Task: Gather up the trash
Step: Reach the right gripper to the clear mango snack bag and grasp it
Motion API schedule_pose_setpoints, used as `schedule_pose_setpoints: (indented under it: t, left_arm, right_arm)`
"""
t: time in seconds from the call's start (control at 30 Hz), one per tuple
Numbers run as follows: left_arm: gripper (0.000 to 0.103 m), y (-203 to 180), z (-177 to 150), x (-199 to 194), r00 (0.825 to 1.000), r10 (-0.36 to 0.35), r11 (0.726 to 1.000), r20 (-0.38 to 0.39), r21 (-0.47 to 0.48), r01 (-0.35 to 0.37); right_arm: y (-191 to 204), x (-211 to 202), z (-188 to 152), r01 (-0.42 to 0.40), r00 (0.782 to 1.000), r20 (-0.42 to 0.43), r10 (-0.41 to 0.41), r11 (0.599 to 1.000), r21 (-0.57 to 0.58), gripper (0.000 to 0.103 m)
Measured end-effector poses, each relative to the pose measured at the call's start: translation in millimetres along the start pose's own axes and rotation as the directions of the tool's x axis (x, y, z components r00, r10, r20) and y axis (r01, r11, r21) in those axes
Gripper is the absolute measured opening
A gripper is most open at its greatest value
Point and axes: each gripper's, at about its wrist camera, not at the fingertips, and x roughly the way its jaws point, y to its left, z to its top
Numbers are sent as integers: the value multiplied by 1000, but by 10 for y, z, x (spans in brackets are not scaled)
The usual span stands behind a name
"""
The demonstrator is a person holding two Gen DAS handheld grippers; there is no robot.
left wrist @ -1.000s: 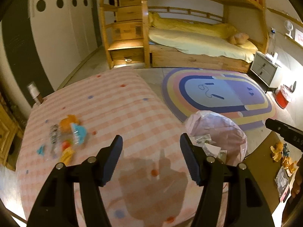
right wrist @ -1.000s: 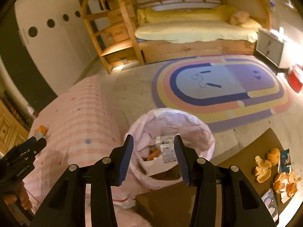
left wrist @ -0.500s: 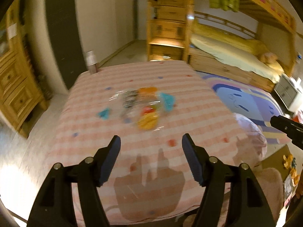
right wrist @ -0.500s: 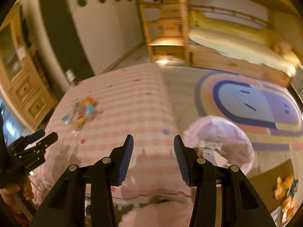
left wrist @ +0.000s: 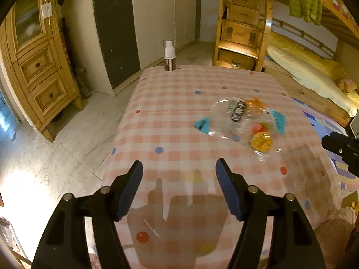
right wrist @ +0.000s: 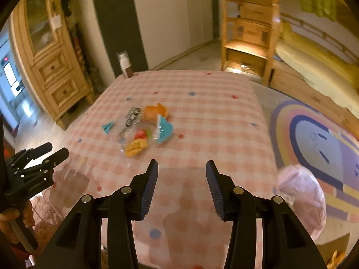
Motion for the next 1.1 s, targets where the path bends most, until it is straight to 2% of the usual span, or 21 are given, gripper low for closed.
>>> schedule_pose_setpoints:
  t: [0.33, 0.5, 0.73, 0.83, 0.97, 1.1]
  left_arm:
    - [66, 132, 95, 278, 999, 22, 1000, -26, -12, -22]
    - [66, 115, 123, 367, 999, 16, 1000, -34, 0, -16]
    - [66, 4, 139, 454, 999, 9, 1000, -47, 28, -8]
    - [66, -27, 118, 453, 999, 11, 999, -51, 38, -9]
    - [66, -24, 89, 387, 999, 16, 999, -48, 37, -14]
    - [66, -14, 74, 249, 999, 18, 999, -33, 34, -17]
  right_arm:
    - [145, 645, 280, -72, 996, -64, 69, 996, -55, 51]
    - [88, 863, 378, -85, 993, -84, 81, 995, -49, 61]
    - [91, 1012, 422, -154, 983, -104, 150, 987, -36, 60]
    - [143, 981, 391, -170, 980, -110, 164, 984, -45, 46]
    - [216, 798, 342, -209, 974, -95, 204, 976, -55, 16]
    - [304, 481, 290, -248, 968, -53, 244, 966, -74, 5]
